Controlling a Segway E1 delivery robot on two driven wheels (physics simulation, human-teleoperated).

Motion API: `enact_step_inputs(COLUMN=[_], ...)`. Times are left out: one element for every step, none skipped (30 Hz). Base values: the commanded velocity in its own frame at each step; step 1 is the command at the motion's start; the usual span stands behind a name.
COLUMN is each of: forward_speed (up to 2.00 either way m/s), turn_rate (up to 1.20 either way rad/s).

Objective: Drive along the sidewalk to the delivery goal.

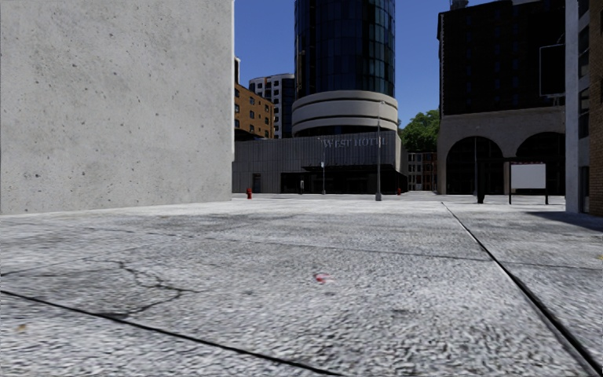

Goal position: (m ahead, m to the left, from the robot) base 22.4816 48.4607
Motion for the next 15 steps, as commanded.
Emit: enact_step_inputs(forward_speed=[2.0,2.0,2.0,2.0,2.0,2.0,2.0,2.0,2.0,2.0,2.0,2.0,2.0,2.0,2.0], turn_rate=[0.0,0.0,0.0,0.0,0.0,0.0,0.0,0.0,0.0,0.0,0.0,0.0,0.0,0.0,0.0])
